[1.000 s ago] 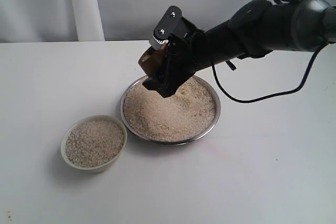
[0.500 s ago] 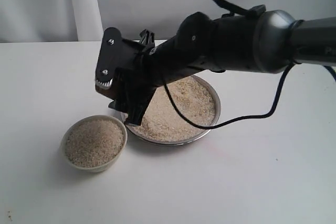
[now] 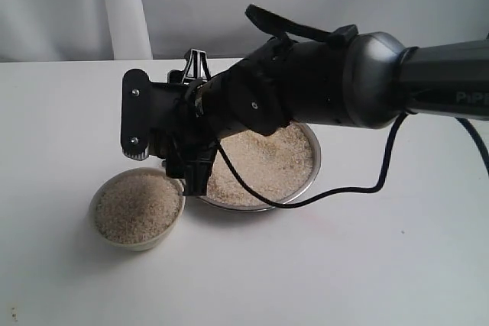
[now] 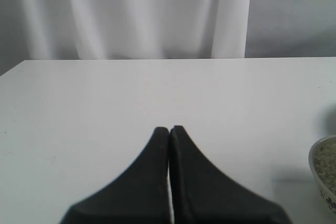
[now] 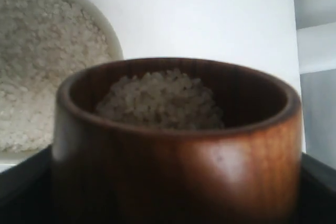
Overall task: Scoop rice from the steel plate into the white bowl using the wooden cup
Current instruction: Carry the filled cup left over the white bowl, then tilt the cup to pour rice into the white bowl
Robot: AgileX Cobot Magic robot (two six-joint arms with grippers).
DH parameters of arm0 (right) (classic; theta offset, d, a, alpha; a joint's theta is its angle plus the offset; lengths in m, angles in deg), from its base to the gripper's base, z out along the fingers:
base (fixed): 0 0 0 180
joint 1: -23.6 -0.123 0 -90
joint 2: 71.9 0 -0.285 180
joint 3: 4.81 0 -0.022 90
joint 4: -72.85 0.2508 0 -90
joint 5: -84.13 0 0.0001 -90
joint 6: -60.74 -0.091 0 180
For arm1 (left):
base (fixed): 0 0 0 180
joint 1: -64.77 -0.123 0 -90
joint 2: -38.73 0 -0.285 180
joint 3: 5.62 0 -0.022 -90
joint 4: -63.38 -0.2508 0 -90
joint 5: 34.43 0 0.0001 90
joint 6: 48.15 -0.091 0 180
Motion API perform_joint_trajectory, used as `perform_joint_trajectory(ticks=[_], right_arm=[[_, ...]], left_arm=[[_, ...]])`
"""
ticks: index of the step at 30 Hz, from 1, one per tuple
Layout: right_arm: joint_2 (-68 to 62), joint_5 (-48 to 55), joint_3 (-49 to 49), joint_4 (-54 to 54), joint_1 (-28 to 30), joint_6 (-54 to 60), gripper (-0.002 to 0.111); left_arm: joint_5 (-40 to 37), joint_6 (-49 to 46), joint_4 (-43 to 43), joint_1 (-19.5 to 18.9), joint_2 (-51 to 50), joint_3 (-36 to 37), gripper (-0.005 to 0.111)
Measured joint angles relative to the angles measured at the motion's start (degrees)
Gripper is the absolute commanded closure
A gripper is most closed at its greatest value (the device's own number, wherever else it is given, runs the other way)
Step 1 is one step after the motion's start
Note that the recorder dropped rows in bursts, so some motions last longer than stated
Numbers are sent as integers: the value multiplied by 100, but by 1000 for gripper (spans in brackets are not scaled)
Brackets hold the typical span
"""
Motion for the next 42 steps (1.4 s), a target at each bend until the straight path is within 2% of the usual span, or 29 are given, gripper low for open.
perform_joint_trajectory(ticks=[7, 19, 36, 42], right_arm=[[-62, 83, 0, -1505, -149, -1149, 108], [-255, 675, 0, -3442, -571, -2226, 108], [-278, 798, 0, -4233, -746, -2502, 108], [-778, 1124, -312, -4827, -874, -2906, 108]], left_arm=[[0, 0, 0, 0, 0, 0, 107], [0, 0, 0, 0, 0, 0, 107], [0, 0, 0, 0, 0, 0, 107], [0, 0, 0, 0, 0, 0, 107]])
